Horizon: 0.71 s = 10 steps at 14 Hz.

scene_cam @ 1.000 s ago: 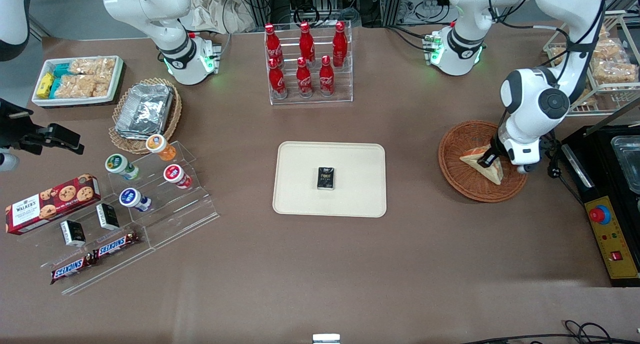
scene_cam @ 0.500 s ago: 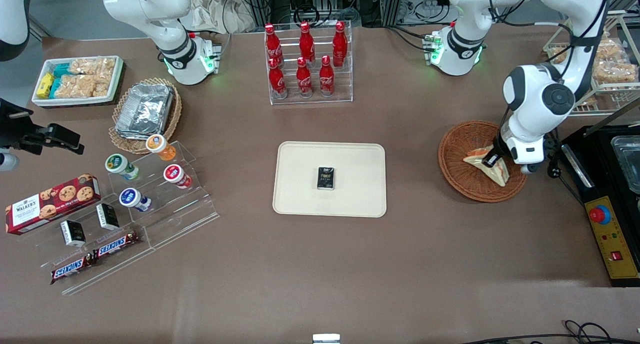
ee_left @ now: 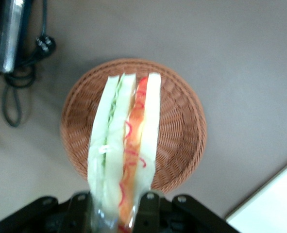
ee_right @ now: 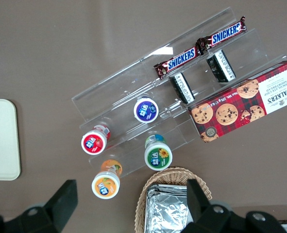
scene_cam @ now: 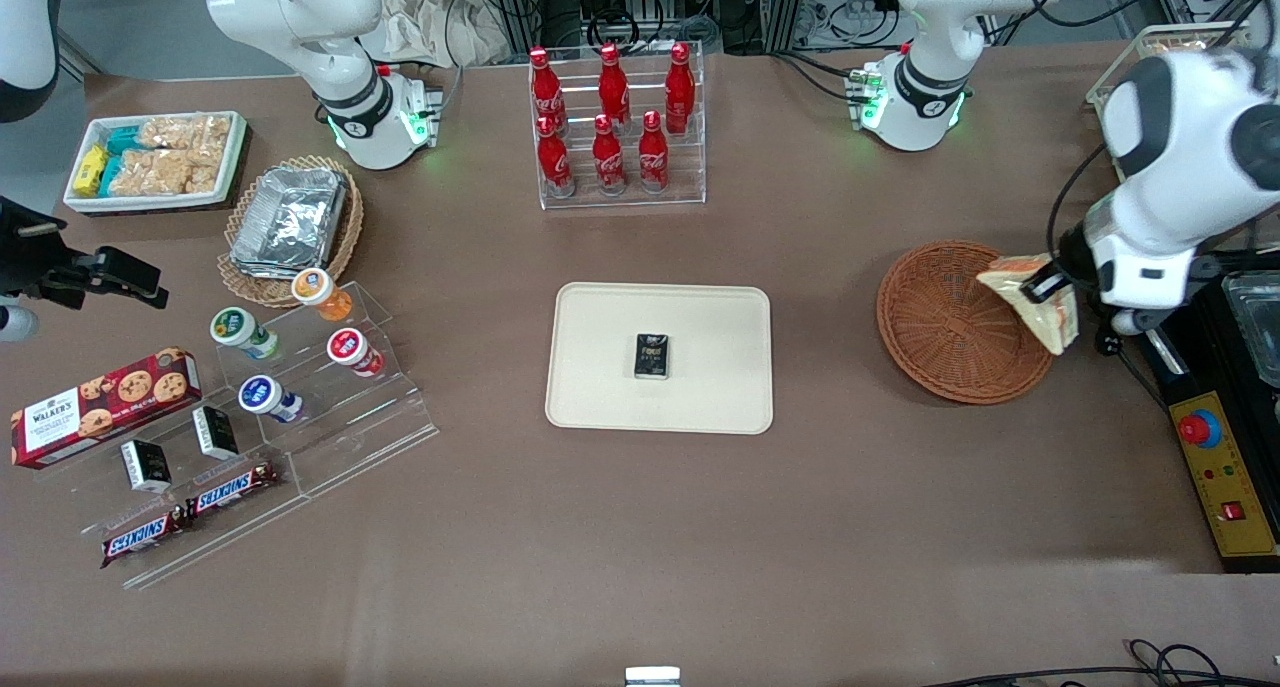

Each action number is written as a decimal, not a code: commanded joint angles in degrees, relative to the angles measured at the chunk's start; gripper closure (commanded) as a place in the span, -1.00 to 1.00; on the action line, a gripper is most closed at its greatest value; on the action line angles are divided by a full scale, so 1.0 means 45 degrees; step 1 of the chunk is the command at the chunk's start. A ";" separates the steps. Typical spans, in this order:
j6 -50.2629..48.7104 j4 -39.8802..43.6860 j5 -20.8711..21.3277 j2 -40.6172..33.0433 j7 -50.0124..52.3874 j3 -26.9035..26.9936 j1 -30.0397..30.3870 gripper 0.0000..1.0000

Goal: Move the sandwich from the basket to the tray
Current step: 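Lift the sandwich out of the basket with the left gripper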

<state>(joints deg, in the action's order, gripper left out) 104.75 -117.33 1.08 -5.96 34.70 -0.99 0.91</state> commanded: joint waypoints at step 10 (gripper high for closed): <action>-0.4823 0.5605 -0.0533 0.0872 -0.2946 -0.4601 -0.0221 1.00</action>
<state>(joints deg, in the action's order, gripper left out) 83.59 -93.95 -0.37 -4.98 22.34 -18.69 -0.28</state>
